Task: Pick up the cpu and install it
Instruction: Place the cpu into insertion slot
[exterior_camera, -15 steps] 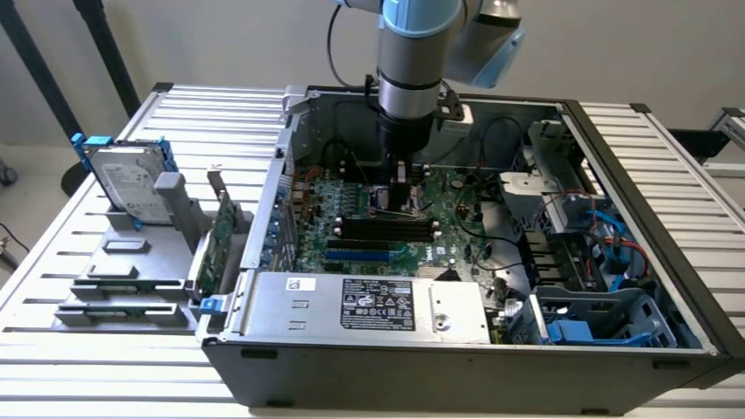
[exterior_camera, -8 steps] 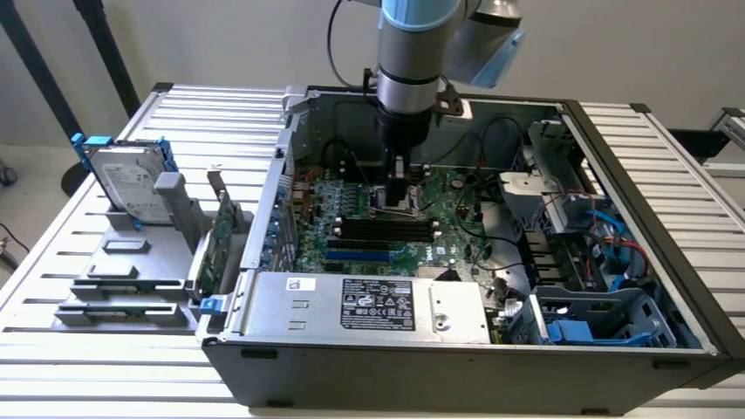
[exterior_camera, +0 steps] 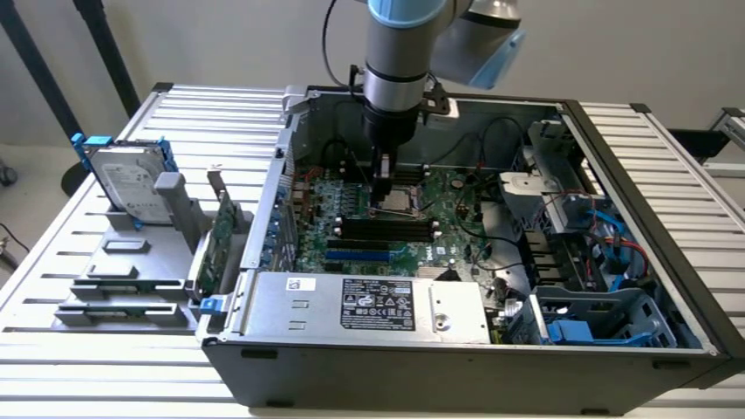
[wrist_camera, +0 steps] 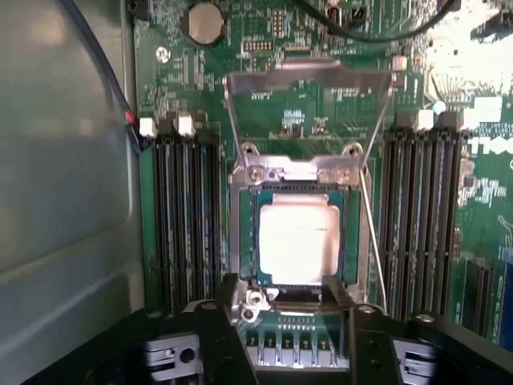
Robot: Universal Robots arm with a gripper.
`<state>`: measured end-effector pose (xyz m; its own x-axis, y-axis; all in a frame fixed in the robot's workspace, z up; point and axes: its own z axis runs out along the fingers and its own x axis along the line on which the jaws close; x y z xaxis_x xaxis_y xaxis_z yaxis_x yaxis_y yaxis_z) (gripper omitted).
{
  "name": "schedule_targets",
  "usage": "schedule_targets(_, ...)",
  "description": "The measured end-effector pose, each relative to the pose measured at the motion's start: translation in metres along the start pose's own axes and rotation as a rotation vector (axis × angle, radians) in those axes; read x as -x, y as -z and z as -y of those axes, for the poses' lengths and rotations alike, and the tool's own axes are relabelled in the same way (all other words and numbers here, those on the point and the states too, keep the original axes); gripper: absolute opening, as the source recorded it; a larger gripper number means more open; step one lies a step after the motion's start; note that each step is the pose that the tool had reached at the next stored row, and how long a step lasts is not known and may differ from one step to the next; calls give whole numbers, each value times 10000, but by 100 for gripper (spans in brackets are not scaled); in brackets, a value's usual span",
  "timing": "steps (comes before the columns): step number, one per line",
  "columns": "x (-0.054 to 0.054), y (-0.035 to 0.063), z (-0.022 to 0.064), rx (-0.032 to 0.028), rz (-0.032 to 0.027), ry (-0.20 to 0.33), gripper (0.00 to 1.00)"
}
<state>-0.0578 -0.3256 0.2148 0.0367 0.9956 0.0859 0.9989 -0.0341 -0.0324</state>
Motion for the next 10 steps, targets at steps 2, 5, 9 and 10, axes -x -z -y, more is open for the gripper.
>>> schedule_targets(2,1,4,51,-64,-2,-7,42)
schedule_targets(5,4,11,130,-160,0,-14,36)
schedule_targets(9,2,57,184,-208,1,-19,12)
schedule_targets(10,0,82,185,-209,2,-18,12)
